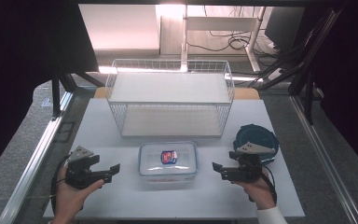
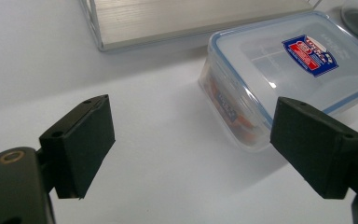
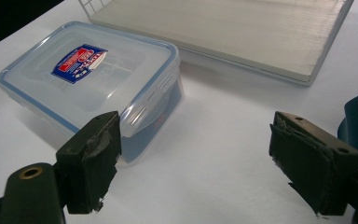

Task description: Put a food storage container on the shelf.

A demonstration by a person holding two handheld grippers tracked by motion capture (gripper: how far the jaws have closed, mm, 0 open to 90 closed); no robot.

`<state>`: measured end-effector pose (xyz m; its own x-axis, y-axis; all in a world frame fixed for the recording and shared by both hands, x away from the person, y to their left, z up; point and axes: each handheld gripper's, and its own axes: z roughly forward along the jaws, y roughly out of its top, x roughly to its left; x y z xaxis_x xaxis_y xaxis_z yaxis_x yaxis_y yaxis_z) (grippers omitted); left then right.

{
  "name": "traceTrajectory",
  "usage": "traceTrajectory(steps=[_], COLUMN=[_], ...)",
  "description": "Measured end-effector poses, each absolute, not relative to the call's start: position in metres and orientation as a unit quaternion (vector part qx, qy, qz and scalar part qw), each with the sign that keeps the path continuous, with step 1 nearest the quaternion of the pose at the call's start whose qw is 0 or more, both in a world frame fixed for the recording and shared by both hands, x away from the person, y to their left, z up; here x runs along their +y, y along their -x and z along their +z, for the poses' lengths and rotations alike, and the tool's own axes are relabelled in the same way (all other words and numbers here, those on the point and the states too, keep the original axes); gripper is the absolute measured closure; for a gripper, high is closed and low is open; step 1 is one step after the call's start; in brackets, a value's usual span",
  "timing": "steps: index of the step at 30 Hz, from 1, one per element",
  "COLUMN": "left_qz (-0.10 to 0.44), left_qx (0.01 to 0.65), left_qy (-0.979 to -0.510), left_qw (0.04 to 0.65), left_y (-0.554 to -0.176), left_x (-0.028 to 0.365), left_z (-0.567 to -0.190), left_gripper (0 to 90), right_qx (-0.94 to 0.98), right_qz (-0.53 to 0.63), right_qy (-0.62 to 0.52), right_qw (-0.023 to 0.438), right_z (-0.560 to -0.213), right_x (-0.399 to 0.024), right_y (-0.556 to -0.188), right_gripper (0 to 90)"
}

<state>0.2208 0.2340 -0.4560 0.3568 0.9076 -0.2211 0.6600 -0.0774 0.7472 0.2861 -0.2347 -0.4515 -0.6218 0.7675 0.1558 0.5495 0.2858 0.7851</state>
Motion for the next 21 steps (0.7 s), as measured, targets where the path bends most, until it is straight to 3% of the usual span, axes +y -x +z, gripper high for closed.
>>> traceTrajectory(steps=[8, 21], left_qz=[0.151, 0.132], left_qx=[0.549, 0.542], left_qy=[-0.708, -0.702], left_qw=[0.418, 0.442], left_y=[-0.222, -0.236], left_x=[0.235, 0.229], left_z=[-0.456, -0.455], left_gripper=[9.3, 16.8], right_qx=[0.783, 0.764], right_qz=[0.437, 0.454], right_qy=[-0.427, -0.449], right_qw=[0.116, 0.09], right_z=[-0.453, -0.448], right_x=[-0.235, -0.232], right_y=[-0.285, -0.289], right_gripper=[17.1, 16.1])
